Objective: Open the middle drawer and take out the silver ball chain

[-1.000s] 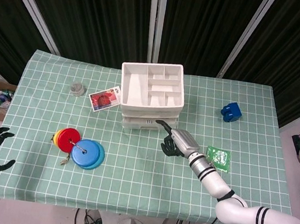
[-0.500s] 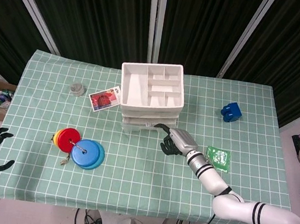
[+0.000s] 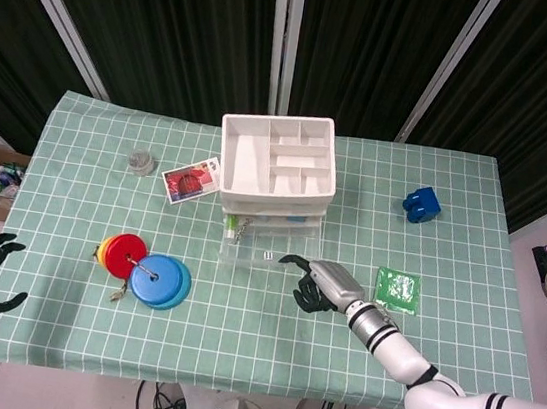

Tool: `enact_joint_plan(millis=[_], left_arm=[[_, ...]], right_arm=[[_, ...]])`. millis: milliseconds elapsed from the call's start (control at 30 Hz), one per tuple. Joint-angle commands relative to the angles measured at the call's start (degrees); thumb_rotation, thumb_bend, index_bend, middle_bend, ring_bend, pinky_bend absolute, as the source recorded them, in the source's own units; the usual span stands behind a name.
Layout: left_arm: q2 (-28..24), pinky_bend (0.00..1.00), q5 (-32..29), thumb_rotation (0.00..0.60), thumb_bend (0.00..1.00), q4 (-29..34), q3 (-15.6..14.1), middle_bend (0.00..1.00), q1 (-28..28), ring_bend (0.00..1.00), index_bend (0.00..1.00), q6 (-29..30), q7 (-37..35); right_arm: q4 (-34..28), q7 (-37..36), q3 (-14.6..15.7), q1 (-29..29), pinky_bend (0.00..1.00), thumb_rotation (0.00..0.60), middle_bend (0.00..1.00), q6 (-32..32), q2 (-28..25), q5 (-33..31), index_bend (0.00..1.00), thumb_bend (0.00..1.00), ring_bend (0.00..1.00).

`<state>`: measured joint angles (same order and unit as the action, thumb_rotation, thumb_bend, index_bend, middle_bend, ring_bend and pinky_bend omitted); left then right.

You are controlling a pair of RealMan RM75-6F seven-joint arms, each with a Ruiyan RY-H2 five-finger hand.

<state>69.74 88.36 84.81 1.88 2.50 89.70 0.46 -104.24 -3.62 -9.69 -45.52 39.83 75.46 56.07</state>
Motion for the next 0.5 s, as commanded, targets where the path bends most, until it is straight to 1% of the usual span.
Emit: enact_joint_plan(millis=[33,300,333,400,467,500], left_arm=[[0.06,0.2,0.02,0.6,0.04,-0.11,-0.02,0.22,-0.05,0.18,0.3,0.07,-0.09],[0.15,0.2,0.05,0.6,0.04,-0.32,-0.09,0.22,-0.29,0.18,0.3,0.42,-0.23],[0.14,0.2,0.06,0.6,0.04,-0.31,-0.09,0.22,-0.33,0.18,0.3,0.5,-0.24],[0.18,0.19,0.14,0.6,0.04,-0.38,-0.07,0.22,-0.46,0.18,0.3,0.82,-0.17],[0.17,0.19,0.15,0.6,0.04,-0.37,-0.08,0.22,-0.57,0.18,0.3,0.99,-0.2],[0.15,0.19,0.15,0.6,0.04,-0.38,-0.1,0.22,-0.64,0.18,0.3,1.07,-0.2]], right_arm=[[-0.74,-0.36,0.51,0.5,0.76,0.6,0.78,0.15,-0.49,0.92,0.2,0.48,0.71],[-1.85,-0.89,1.22,0.95,0.76,0.6,0.78,0.08,-1.5,2.55,0.19,0.48,0.71],[-1.91,-0.8,1.25,1.08,0.76,0.6,0.78,0.43,-1.59,2.88,0.17,0.48,0.71],[-2.52,-0.88,1.27,1.43,0.76,0.6,0.78,1.03,-2.13,3.74,0.1,0.48,0.71],[-3.47,-1.02,1.32,1.7,0.76,0.6,0.78,1.13,-3.29,4.86,0.02,0.48,0.71],[-4.13,-0.75,1.41,1.87,0.76,0.6,0.78,1.36,-4.26,5.89,0.01,0.47,0.71]])
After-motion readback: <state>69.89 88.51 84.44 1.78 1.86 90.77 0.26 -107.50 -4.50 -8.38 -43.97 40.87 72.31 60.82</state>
